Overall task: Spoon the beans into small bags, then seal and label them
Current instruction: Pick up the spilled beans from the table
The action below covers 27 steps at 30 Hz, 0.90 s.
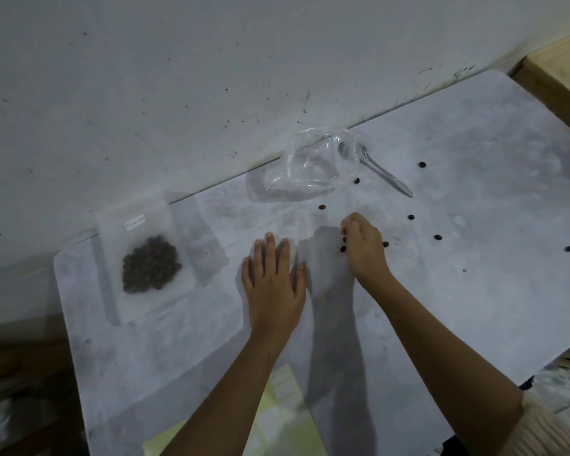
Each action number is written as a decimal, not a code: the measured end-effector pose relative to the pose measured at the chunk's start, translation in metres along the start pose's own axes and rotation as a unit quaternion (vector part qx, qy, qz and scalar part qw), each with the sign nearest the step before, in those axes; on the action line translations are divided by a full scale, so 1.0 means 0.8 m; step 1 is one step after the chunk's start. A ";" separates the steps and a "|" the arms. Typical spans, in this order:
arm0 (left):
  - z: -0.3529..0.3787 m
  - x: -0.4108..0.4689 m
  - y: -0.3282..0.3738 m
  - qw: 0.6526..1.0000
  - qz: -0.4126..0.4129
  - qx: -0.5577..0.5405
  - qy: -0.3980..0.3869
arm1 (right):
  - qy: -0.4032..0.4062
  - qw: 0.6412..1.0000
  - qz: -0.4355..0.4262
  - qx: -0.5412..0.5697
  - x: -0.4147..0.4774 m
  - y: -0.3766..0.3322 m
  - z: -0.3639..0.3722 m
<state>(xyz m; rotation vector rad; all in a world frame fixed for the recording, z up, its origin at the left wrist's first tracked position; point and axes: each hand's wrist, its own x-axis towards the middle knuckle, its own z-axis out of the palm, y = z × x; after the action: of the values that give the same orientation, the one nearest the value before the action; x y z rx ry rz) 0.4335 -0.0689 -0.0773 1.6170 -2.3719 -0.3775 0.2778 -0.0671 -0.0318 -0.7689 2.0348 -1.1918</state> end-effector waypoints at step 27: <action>0.026 0.023 0.051 1.000 -0.006 0.012 0.002 | -0.047 0.965 -0.052 -0.254 0.005 0.045 -0.077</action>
<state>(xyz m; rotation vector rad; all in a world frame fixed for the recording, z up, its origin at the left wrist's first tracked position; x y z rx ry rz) 0.3842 -0.0699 -0.0819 1.6412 -2.3739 -0.3489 0.2225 -0.0231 -0.0422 -1.1626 2.2683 -0.6657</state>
